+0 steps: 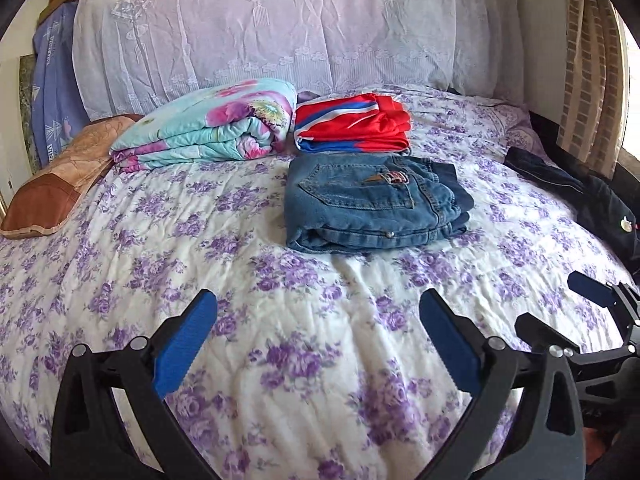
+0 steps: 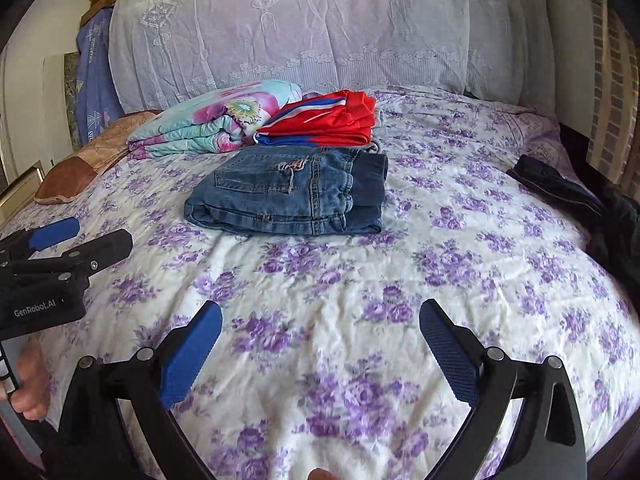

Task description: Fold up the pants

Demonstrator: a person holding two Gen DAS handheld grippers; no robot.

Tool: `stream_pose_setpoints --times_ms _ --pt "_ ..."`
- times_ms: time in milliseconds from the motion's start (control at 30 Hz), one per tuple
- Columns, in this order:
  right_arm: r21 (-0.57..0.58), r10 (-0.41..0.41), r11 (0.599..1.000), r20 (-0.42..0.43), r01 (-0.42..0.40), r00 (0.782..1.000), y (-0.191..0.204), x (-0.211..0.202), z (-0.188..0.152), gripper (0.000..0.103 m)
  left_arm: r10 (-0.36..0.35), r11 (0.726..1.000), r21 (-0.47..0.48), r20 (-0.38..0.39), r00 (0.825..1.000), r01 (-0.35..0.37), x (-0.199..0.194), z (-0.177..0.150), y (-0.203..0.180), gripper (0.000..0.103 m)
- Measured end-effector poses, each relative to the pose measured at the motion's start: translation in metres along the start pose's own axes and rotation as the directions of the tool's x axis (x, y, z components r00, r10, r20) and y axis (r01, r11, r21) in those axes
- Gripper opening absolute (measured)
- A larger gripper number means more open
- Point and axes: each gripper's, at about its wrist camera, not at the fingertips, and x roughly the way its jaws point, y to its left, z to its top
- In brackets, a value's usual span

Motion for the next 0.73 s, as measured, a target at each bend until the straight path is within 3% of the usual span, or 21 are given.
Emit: stream_pose_setpoints --times_ms 167,733 --pt "-0.012 0.005 1.0 -0.005 -0.005 1.0 0.0031 -0.0038 -0.0074 0.1 -0.029 0.999 -0.016 -0.023 0.999 0.029 -0.0013 -0.009 -0.0008 0.099" --pt "-0.013 0.017 1.0 -0.004 -0.017 1.0 0.0054 -0.0068 -0.0083 0.1 -0.016 1.0 -0.007 -0.017 1.0 0.016 -0.0047 -0.0102 -0.0022 0.099"
